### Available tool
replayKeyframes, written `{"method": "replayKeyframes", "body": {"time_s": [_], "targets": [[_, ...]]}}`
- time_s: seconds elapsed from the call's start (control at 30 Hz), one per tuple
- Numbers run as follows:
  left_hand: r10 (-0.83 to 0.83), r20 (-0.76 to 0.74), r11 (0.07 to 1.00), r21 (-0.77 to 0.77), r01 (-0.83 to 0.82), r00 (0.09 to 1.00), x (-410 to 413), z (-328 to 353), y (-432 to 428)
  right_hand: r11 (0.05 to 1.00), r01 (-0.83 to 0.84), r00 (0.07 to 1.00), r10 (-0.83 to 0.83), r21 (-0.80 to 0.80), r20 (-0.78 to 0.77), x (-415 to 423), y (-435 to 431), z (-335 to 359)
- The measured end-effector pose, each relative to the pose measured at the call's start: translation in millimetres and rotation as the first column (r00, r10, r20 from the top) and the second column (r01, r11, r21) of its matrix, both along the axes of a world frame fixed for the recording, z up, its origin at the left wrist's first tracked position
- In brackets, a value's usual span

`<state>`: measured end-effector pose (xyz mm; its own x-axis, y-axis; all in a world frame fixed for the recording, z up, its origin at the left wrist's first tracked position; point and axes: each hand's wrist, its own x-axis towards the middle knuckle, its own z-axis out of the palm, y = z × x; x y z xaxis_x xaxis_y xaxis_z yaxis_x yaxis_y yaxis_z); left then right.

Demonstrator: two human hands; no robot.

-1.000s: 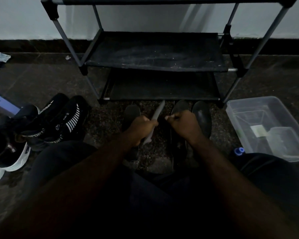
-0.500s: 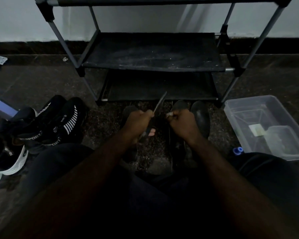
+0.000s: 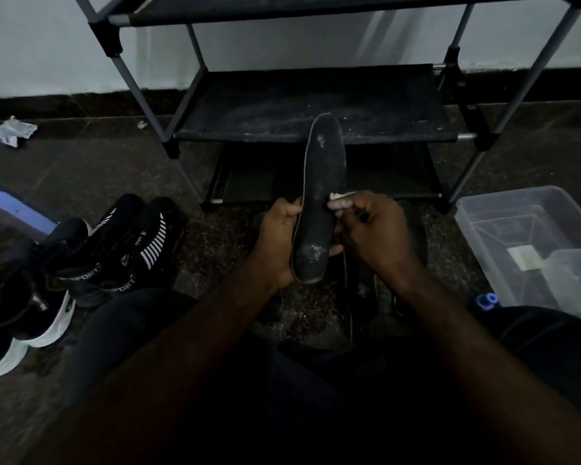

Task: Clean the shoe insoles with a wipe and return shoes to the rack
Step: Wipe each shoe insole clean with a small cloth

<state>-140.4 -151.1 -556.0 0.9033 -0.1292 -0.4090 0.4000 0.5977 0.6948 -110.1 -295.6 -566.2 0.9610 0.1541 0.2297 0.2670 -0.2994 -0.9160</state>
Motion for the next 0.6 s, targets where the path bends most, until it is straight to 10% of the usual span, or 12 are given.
{"method": "replayKeyframes", "body": {"time_s": [0.17, 0.6], "targets": [[0.028, 0.065, 0.996, -0.086, -0.022, 0.998, 1.9, 3.8, -0.1, 0.990, -0.080, 0.997, 0.078, 0.116, 0.020, -15.9, 1.0, 21.5], [0.044, 0.072, 0.999, -0.003, -0.044, 0.996, 3.2, 15.3, -5.6, 0.967, 0.036, 0.975, 0.022, -0.253, 0.220, -26.6, 5.3, 11.4]]}}
